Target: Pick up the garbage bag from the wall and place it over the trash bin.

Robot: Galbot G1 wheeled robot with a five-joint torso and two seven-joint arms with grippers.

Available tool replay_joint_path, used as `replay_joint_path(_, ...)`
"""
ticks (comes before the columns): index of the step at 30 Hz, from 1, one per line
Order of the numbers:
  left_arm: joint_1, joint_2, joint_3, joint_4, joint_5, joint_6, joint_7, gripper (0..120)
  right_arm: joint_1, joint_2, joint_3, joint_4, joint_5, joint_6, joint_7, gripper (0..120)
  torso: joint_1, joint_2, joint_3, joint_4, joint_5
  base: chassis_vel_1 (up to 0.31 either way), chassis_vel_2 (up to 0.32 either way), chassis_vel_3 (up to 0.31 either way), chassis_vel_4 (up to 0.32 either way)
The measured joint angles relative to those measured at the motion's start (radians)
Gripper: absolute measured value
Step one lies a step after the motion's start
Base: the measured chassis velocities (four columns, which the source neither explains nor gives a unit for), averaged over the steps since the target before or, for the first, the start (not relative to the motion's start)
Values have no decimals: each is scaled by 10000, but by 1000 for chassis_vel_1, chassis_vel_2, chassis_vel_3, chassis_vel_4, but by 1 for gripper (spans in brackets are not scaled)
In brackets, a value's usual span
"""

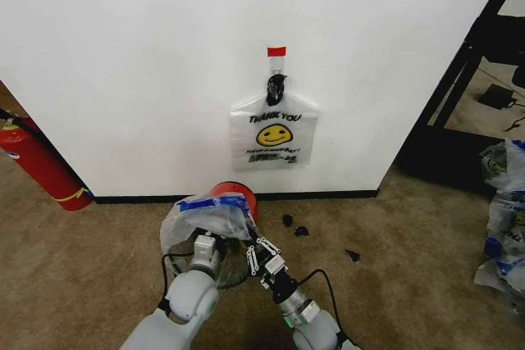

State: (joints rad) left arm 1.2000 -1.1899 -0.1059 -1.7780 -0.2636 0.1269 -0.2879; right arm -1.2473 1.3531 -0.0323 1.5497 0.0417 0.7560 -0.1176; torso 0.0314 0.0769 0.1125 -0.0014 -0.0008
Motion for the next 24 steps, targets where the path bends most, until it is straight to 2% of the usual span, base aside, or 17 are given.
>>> replay_joint_path(12, 806, -199, 542, -471, 445, -85, 337, 0, 98, 192, -28, 1, 73, -4, 140, 1, 0, 0, 0, 0, 0, 0, 0, 0, 0)
replay_joint_path(24, 726, -331, 628, -697, 319, -180, 674, 0, 5, 222, -108, -15, 87, 113, -249, 1, 0, 0, -1, -1, -2, 0, 0, 0, 0)
